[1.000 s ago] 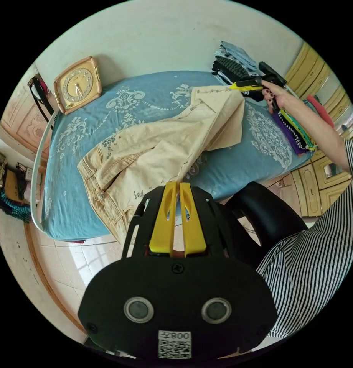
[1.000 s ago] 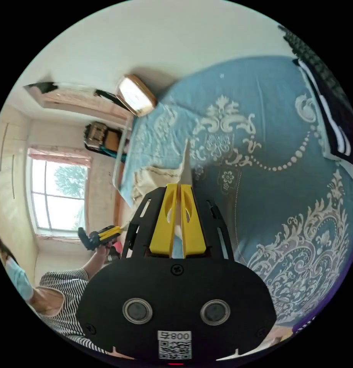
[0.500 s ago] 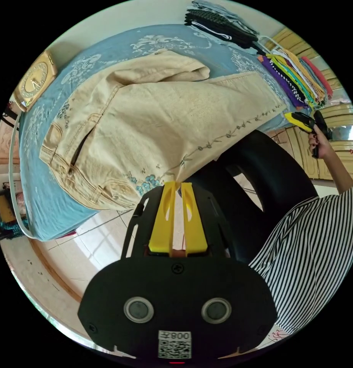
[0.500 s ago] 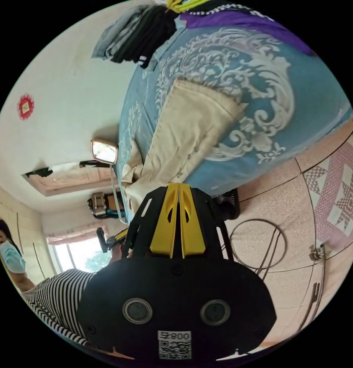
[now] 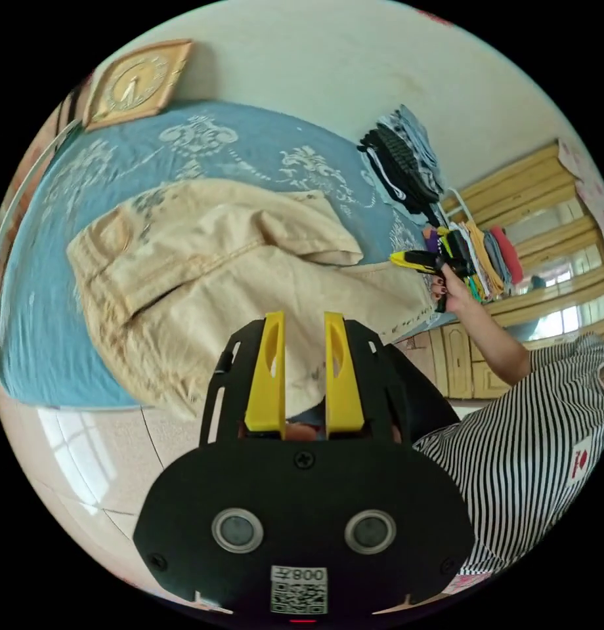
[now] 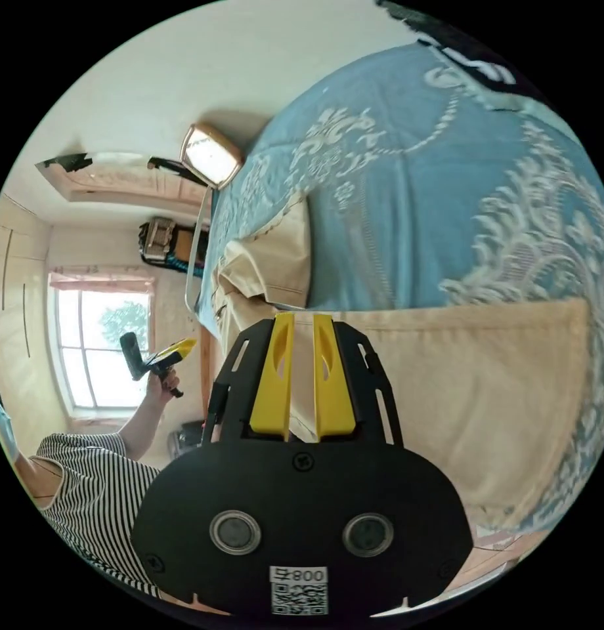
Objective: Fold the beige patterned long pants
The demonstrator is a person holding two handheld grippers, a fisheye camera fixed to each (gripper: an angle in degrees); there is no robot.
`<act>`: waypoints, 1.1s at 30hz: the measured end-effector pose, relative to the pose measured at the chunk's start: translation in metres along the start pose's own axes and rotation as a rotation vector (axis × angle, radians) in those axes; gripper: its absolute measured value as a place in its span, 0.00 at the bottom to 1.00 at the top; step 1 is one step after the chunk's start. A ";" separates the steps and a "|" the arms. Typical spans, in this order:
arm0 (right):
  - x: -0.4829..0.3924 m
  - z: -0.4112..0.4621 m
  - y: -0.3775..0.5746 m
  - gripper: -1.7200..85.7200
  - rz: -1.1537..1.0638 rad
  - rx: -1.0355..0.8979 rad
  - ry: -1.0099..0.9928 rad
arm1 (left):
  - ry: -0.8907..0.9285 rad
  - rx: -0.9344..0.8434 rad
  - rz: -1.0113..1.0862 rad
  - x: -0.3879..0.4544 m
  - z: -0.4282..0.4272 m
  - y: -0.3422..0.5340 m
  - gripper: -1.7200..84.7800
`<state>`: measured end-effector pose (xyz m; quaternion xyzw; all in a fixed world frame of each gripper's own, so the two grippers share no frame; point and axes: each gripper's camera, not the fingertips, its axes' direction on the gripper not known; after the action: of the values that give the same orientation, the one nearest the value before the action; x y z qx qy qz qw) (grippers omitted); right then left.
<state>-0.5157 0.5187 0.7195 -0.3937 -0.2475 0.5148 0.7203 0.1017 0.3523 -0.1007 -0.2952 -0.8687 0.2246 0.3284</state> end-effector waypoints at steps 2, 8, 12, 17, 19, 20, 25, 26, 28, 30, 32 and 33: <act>-0.007 0.025 -0.010 0.08 0.004 -0.038 -0.034 | -0.028 -0.011 0.114 0.035 0.025 -0.035 0.14; -0.019 0.055 -0.008 0.08 0.036 -0.045 0.019 | -0.367 -0.102 0.564 0.160 0.128 -0.125 0.16; -0.031 0.058 -0.003 0.09 0.017 -0.027 0.088 | -0.567 -0.177 0.754 0.196 0.182 -0.147 0.06; -0.059 0.061 -0.010 0.11 -0.062 -0.013 0.191 | -0.459 -0.107 0.617 0.187 0.162 -0.171 0.04; -0.074 0.064 -0.014 0.12 -0.103 -0.012 0.241 | -0.412 -0.069 0.573 0.183 0.150 -0.175 0.04; -0.077 0.065 -0.016 0.12 -0.109 -0.013 0.247 | -0.372 -0.057 0.578 0.185 0.146 -0.175 0.05; -0.095 0.067 -0.029 0.11 -0.104 0.000 0.250 | -0.370 -0.170 0.788 0.219 0.185 -0.163 0.16; -0.096 0.066 -0.030 0.11 -0.100 0.004 0.248 | -0.418 -0.197 0.843 0.226 0.201 -0.159 0.15; -0.101 0.061 -0.036 0.11 -0.092 0.015 0.233 | -0.536 -0.205 0.909 0.232 0.221 -0.155 0.13; -0.105 0.058 -0.040 0.11 -0.087 0.021 0.233 | -0.618 -0.197 0.922 0.226 0.234 -0.159 0.07; -0.109 0.056 -0.043 0.11 -0.086 0.023 0.241 | -0.556 -0.183 0.859 0.215 0.227 -0.170 0.06; -0.112 0.055 -0.045 0.12 -0.085 0.028 0.247 | -0.490 -0.160 0.790 0.204 0.216 -0.178 0.06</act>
<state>-0.5723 0.4239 0.7933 -0.4332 -0.1665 0.4346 0.7718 -0.2393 0.3153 -0.0553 -0.5659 -0.7562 0.3279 -0.0208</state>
